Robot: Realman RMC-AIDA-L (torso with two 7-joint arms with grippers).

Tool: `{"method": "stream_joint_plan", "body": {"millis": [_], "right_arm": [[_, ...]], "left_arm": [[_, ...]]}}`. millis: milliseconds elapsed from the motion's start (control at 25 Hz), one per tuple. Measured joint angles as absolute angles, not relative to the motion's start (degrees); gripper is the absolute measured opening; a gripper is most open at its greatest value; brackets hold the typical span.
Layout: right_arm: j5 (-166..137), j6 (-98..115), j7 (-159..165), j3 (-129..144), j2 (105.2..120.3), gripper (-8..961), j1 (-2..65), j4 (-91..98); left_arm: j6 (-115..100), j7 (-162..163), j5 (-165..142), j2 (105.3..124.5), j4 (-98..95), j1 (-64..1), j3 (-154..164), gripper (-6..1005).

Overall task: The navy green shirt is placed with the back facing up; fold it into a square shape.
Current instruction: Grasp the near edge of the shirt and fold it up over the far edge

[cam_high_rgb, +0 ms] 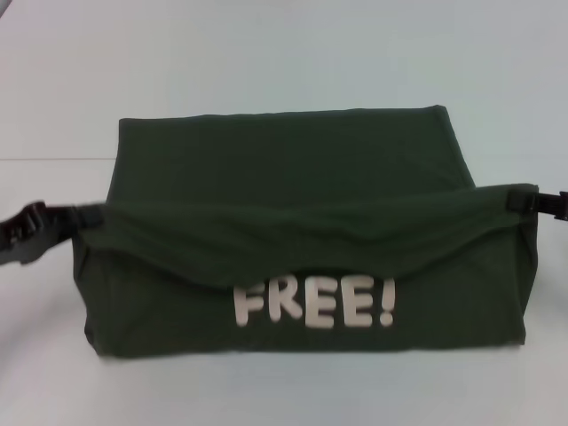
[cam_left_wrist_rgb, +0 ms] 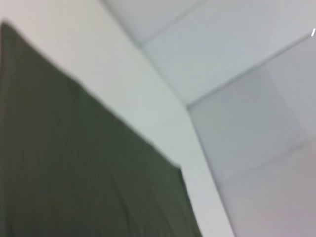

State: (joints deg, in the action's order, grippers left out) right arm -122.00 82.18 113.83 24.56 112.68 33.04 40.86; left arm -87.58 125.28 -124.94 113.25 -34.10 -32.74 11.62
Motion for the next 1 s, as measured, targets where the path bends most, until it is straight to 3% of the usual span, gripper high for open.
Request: {"method": "stream_joint_plan", "body": {"millis": [600, 1000], "right_arm": [[-120.53, 65.06, 110.28, 25.99, 117.22, 51, 35.03, 38.44], [-120.49, 57.72, 109.67, 27.71, 118.24, 52, 37.17, 36.82]], "left_arm": [[-73.94, 115.87, -122.50, 118.78, -33.69, -35.73, 12.13, 30], [-67.36, 110.74, -119.98, 120.99, -33.42, -36.76, 12.12, 29]]}}
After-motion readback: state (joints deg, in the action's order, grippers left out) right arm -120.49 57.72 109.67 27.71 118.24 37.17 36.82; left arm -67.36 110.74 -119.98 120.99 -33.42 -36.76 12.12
